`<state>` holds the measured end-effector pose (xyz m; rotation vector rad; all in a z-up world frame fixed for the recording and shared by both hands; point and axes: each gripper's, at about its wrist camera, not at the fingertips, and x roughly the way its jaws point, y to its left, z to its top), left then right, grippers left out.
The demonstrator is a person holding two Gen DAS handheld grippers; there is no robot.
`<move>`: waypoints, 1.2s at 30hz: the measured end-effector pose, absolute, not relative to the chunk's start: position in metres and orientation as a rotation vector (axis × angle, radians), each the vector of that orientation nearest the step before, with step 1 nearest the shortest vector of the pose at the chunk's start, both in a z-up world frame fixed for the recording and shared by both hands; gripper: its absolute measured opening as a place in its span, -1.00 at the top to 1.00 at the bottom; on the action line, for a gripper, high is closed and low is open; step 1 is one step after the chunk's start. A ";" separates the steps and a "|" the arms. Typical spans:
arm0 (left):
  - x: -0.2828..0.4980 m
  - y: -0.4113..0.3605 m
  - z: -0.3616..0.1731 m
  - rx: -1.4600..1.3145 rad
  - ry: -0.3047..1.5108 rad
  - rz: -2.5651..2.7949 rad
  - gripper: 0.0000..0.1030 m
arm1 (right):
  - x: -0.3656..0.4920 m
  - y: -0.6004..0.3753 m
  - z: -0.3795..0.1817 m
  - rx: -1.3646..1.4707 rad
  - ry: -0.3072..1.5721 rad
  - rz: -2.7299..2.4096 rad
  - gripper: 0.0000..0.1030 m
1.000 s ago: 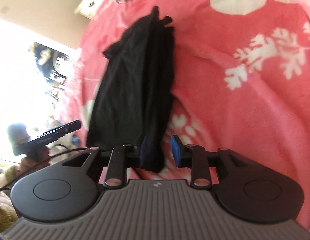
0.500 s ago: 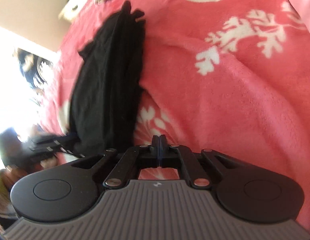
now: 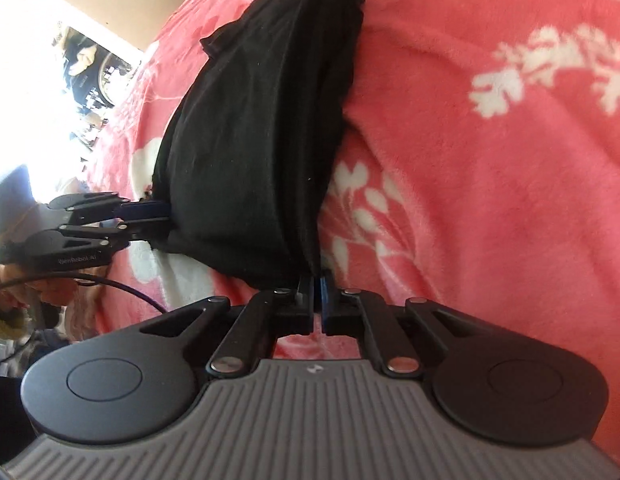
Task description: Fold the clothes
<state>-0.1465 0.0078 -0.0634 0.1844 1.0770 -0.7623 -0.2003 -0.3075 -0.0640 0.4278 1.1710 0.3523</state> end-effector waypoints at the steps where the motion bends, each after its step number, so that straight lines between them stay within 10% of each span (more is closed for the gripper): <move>1: -0.147 0.008 -0.063 0.188 1.076 -0.764 0.36 | -0.201 -0.300 -0.060 0.352 1.154 0.358 0.98; 12: -0.149 0.008 -0.063 0.216 1.057 -0.785 0.36 | -0.214 -0.271 -0.038 -0.054 1.070 0.426 0.94; 15: -0.149 0.008 -0.063 0.220 1.051 -0.789 0.35 | -0.217 -0.258 -0.042 -0.085 1.061 0.478 0.44; 18: -0.152 0.008 -0.063 0.232 1.038 -0.793 0.36 | -0.220 -0.229 -0.051 -0.394 0.963 0.466 0.94; 20: -0.153 0.008 -0.062 0.241 1.029 -0.796 0.35 | -0.215 -0.238 -0.049 -0.549 0.915 0.370 0.94; 30: -0.152 0.009 -0.065 0.215 1.030 -0.795 0.35 | -0.104 -0.328 -0.032 0.377 0.933 0.272 0.86; 36: -0.153 0.011 -0.065 0.203 1.026 -0.796 0.35 | -0.074 -0.319 -0.057 0.458 0.960 0.332 0.96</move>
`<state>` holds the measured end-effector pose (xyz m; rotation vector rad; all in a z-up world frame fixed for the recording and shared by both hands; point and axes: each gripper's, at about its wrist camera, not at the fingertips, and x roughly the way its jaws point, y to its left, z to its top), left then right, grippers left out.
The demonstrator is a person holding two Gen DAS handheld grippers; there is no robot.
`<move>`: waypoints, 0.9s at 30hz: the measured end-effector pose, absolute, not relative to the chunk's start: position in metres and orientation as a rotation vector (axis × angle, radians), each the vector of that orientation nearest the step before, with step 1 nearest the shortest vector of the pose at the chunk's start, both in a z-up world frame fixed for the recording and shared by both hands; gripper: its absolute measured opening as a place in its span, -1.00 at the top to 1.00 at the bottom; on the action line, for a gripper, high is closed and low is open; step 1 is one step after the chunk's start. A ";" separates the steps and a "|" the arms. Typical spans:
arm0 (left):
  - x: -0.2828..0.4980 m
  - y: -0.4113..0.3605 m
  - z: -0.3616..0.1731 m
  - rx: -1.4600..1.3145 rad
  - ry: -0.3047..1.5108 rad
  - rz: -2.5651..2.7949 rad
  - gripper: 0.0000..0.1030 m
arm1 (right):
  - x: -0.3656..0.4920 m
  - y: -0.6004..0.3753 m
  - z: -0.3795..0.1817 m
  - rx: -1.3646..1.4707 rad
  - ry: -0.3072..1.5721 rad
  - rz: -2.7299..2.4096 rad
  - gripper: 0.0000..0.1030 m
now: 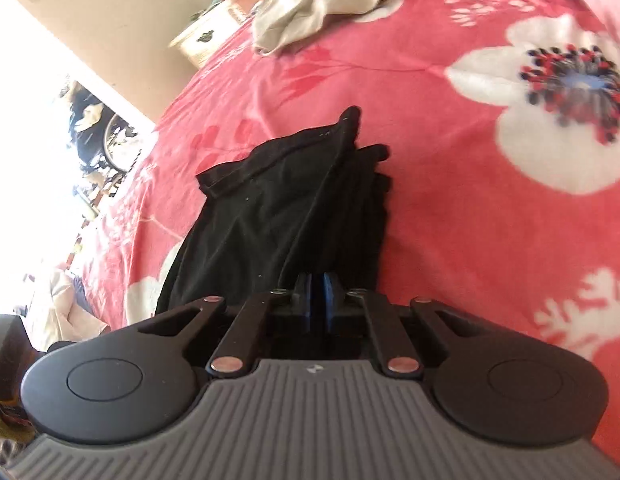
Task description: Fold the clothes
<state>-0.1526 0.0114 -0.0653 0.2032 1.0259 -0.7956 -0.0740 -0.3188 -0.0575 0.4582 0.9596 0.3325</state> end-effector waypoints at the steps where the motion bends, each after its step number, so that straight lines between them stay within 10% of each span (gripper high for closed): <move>1: -0.152 0.012 -0.065 0.199 1.026 -0.797 0.35 | -0.078 -0.318 -0.055 0.422 0.950 0.308 0.97; 12: -0.151 0.015 -0.065 0.177 1.032 -0.801 0.35 | -0.088 -0.361 -0.048 0.535 0.907 0.142 0.94; 17: -0.152 0.013 -0.065 0.186 1.031 -0.793 0.35 | -0.060 -0.347 -0.045 0.623 0.886 0.227 0.51; 20: -0.153 0.012 -0.065 0.190 1.026 -0.792 0.35 | -0.050 -0.334 -0.050 0.505 0.903 0.186 0.91; 27: -0.152 0.015 -0.067 0.180 1.023 -0.799 0.34 | -0.052 -0.313 -0.013 0.265 0.756 0.257 0.88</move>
